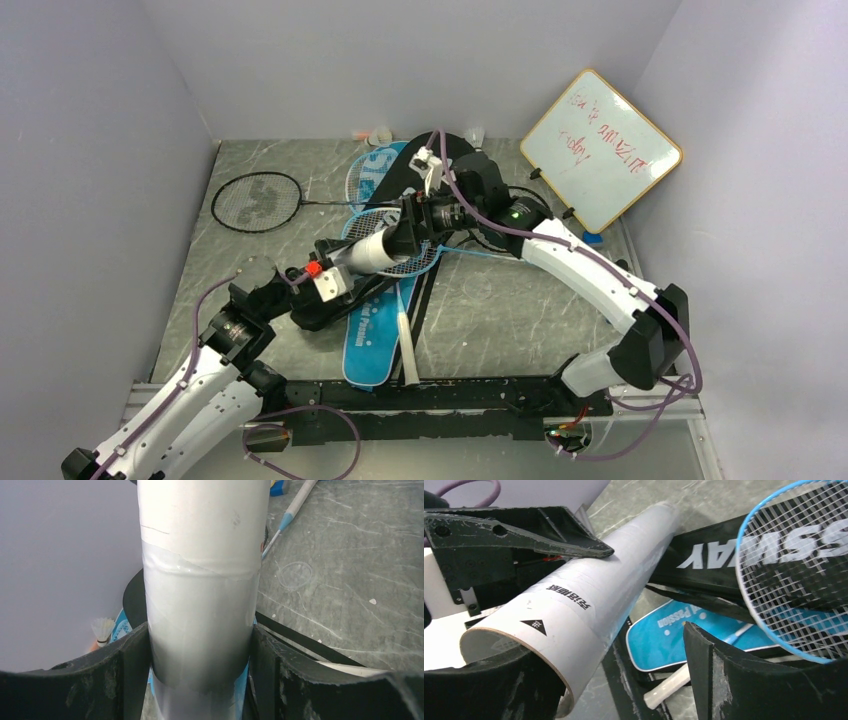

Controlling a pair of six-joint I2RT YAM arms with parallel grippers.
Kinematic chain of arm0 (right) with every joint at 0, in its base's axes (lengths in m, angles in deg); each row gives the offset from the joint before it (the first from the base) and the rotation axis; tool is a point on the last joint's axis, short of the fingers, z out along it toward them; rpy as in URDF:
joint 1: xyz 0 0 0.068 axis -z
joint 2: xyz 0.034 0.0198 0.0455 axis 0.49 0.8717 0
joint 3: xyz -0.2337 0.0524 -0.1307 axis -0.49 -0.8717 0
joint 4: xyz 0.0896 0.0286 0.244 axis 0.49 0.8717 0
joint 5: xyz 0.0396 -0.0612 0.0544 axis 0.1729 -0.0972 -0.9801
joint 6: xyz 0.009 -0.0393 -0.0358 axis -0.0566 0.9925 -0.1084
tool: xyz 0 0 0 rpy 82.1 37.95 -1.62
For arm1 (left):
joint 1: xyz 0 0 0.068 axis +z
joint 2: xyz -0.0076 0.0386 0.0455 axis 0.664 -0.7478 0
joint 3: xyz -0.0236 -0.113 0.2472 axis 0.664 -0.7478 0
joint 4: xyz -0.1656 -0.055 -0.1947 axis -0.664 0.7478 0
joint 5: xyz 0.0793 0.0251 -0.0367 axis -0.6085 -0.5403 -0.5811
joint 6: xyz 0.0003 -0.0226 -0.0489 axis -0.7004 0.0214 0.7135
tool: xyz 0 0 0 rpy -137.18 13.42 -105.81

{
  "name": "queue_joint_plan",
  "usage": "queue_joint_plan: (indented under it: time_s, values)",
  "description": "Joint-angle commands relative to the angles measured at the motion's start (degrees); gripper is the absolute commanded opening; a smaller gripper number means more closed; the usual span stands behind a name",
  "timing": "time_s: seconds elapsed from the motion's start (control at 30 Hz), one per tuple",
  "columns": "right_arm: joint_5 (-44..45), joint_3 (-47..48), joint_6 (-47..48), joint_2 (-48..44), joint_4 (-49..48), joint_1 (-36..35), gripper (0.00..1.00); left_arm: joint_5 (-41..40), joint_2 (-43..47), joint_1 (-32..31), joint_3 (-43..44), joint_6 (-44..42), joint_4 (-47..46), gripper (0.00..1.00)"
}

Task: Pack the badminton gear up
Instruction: Place the shuttlecock at the shuttle tube, then adjust the shuttle tube.

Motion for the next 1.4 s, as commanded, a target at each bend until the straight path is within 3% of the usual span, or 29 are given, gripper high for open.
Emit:
queue_joint_plan:
  time_s: [0.0,0.3,0.57,1.0,1.17,1.37]
  values:
    - [7.46,2.36,2.99,-5.59,-0.18,0.01,0.82,0.37,0.28,0.26,1.33,-0.82,-4.45,0.54]
    - [15.45,0.74,3.82,-11.97,-0.37,0.12,0.8,-2.96,-0.09,0.26,1.53,-0.3,-3.75,0.54]
    - [26.2,-3.83,2.67,-16.17,-4.68,0.14,0.77,-25.92,-0.33,0.35,2.53,3.0,-0.77,0.55]
    - [43.89,-5.53,-0.45,-9.14,-5.42,0.21,0.74,-31.45,-0.48,0.4,2.95,3.11,0.83,0.56]
    - [45.55,-8.85,-1.82,-6.76,-13.3,0.23,0.74,-28.95,-1.05,0.45,3.26,2.34,1.12,0.55]
    - [41.54,-13.29,-0.38,-0.29,-31.17,0.39,0.73,-35.28,-0.55,0.44,3.24,3.24,1.13,0.57]
